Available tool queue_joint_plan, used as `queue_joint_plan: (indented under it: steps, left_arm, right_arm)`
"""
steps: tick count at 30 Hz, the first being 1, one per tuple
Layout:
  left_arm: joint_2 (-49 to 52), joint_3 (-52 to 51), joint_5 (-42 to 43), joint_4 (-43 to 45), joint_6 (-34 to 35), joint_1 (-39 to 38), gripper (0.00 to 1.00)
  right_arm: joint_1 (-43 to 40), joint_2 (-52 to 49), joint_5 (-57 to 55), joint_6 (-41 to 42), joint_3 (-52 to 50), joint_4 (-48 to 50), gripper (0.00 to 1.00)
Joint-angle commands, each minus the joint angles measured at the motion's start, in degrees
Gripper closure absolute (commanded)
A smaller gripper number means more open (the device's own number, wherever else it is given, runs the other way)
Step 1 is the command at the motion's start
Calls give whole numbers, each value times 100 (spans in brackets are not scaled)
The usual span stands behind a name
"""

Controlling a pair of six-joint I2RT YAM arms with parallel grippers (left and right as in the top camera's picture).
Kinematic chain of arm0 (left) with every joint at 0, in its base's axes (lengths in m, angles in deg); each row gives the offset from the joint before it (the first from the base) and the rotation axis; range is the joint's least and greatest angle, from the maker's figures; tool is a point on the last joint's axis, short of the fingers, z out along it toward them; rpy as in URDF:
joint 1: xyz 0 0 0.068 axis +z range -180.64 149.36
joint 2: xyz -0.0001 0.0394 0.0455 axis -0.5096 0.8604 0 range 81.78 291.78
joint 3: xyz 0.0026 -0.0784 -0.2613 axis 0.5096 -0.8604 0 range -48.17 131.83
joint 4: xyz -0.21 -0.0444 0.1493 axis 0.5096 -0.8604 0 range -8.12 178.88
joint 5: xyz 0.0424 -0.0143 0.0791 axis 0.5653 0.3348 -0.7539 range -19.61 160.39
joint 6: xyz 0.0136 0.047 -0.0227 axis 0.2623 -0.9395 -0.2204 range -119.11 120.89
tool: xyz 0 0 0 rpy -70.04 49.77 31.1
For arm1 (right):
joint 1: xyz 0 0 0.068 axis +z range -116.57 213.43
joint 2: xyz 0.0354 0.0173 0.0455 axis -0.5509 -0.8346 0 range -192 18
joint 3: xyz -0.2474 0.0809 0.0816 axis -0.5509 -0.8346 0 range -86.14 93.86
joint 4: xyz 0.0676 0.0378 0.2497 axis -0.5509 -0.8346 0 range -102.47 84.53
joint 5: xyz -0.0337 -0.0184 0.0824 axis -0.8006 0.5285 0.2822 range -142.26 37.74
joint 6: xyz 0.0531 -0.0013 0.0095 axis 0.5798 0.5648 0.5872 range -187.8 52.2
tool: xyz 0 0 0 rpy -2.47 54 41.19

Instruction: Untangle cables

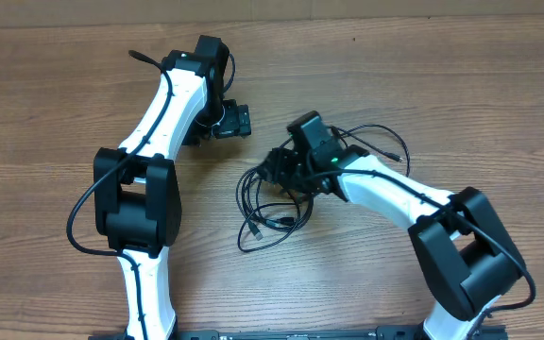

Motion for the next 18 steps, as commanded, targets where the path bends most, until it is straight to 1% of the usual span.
queue_joint_plan:
  steps: [1, 4, 9, 12, 14, 17, 18]
  left_arm:
    - [-136, -15, 63, 22, 81, 15, 0]
    - [-136, -13, 63, 22, 81, 15, 0]
    - [-136, -15, 63, 22, 81, 15, 1]
    - [-136, -15, 63, 22, 81, 15, 0]
    - [-136, -15, 63, 22, 81, 15, 0]
    - [-136, -15, 63, 22, 81, 15, 0]
    - [-133, -15, 63, 22, 81, 15, 0]
  right_arm:
    - [160, -76, -734, -2, 13, 310, 41]
    - [256, -146, -1287, -2, 13, 505, 42]
    - [284, -219, -1349, -66, 13, 573, 51]
    - [229, -212, -1338, -66, 26, 581, 50]
    - [160, -144, -1139, -90, 57, 579, 50]
    - [24, 28, -433, -542, 184, 621, 43]
    - [-20, 81, -299, -671, 236, 623, 42]
